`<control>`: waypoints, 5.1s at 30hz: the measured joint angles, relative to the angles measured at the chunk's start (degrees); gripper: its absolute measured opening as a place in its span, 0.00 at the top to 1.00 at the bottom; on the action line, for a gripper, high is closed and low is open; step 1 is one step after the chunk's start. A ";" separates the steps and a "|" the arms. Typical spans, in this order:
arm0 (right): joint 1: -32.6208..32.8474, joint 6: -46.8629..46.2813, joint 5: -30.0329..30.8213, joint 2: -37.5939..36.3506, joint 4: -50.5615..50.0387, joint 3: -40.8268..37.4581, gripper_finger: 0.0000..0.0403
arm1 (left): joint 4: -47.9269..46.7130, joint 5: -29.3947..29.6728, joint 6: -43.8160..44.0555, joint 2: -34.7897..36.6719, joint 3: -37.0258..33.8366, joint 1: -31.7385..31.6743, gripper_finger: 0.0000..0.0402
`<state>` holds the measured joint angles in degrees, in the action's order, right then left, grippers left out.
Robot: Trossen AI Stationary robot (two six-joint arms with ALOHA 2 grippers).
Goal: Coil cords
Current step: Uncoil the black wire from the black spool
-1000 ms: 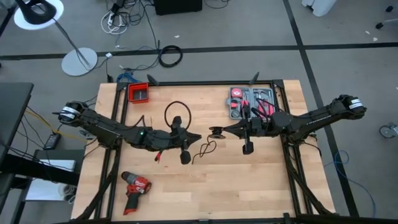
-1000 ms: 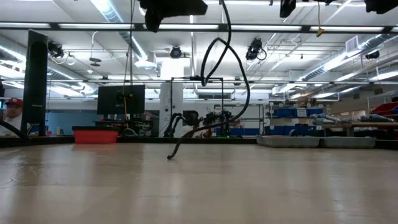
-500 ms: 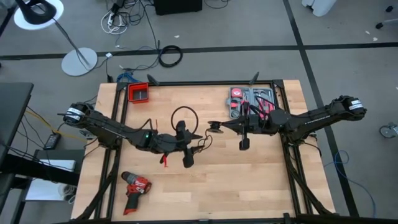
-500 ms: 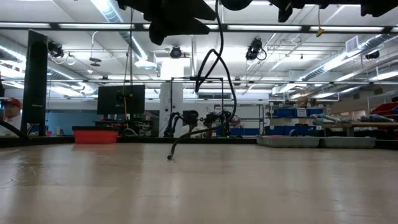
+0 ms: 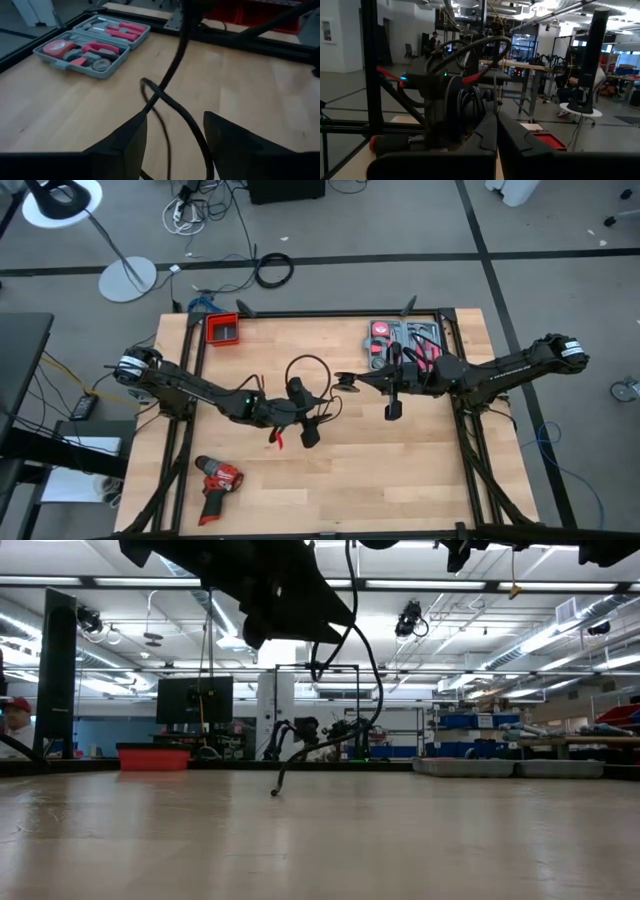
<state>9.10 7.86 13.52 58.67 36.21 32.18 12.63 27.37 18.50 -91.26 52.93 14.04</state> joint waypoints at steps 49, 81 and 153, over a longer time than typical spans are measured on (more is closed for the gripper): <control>-0.62 0.20 4.88 -0.04 -13.18 0.02 1.00 | -55.82 18.54 -16.81 10.77 35.81 0.34 1.00; 5.10 2.27 22.41 -8.20 -14.21 1.52 1.00 | -55.78 24.44 -11.88 2.22 35.32 6.82 1.00; 12.65 24.04 34.89 -1.57 -7.88 13.05 1.00 | -4.90 10.71 -11.10 9.48 -1.36 2.63 1.00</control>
<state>21.75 31.90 48.41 57.10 28.32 45.23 7.73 38.08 7.40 -81.78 51.57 16.67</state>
